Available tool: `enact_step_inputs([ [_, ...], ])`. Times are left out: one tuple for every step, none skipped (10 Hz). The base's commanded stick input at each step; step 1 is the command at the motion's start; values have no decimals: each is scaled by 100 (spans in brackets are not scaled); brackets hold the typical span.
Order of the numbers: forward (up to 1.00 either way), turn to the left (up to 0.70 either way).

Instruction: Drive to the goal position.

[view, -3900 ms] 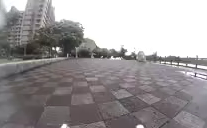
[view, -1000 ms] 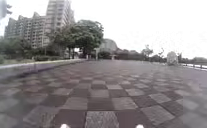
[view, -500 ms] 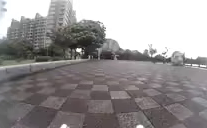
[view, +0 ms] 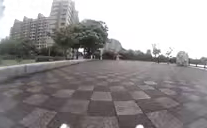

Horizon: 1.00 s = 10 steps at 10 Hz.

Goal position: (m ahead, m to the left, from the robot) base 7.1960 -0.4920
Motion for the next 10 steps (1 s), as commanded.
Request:
enact_step_inputs([
  [85, 1],
  [85, 1],
  [85, 1],
  [85, 1],
  [85, 1],
  [85, 1],
  [85, 1],
  [85, 1],
  [85, 1],
  [85, 1],
])
